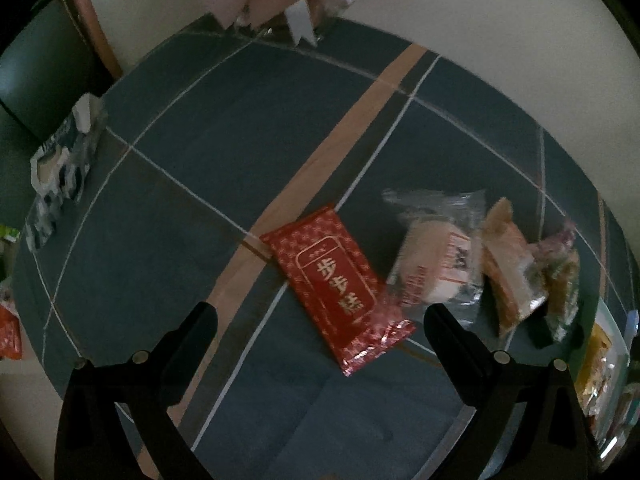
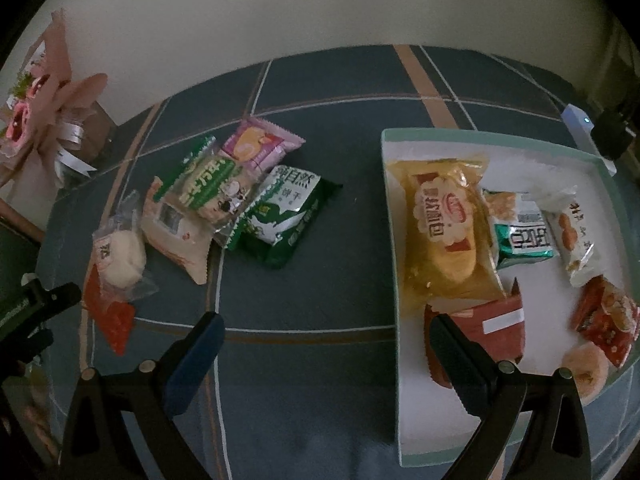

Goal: Organize snacks
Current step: 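Move the left gripper to the red packet while the right approaches the wrapped bun, then grasp the red packet with the left gripper while the right grasps the wrapped steamed bun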

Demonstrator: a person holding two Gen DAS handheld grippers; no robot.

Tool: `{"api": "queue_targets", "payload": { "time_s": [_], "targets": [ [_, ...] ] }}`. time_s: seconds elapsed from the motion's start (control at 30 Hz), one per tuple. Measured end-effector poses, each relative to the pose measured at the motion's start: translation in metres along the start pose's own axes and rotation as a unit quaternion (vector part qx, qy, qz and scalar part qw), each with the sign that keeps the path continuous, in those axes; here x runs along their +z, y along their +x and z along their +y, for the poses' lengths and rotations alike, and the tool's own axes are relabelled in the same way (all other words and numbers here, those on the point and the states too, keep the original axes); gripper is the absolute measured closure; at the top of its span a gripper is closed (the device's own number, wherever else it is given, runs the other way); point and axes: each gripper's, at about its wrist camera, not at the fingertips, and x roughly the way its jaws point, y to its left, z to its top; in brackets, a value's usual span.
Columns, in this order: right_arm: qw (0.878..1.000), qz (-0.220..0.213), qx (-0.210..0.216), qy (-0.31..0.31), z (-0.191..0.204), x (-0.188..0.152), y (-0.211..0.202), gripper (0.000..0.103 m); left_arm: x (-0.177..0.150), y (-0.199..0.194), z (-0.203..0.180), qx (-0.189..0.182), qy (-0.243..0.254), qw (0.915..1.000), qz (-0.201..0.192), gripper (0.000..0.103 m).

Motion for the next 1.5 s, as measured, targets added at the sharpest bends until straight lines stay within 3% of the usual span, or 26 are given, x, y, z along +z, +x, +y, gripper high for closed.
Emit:
{"api": "queue_targets", "payload": {
  "time_s": [0.3,0.77,1.2,1.5],
  "targets": [
    [1.0,-0.004,0.013,-0.014,0.012,0.003,0.008,0.0,0.008,0.021,0.013,-0.007,-0.043,0.9989,0.017,0.0],
    [0.995,0.017,0.088,-0.037,0.093,0.024,0.013,0.0,0.025,0.026,0.042,-0.021,-0.064,0.9977,0.008,0.0],
    [0.991,0.042,0.084,-0.096,0.181,0.047,0.034,0.019,0.034,0.044,0.069,-0.037,-0.095,0.9944,0.025,0.0],
    [0.989,0.059,0.065,-0.121,0.21,0.046,0.066,0.027,0.036,0.053,0.079,-0.036,-0.108,0.9929,0.035,0.0]
  ]
}}
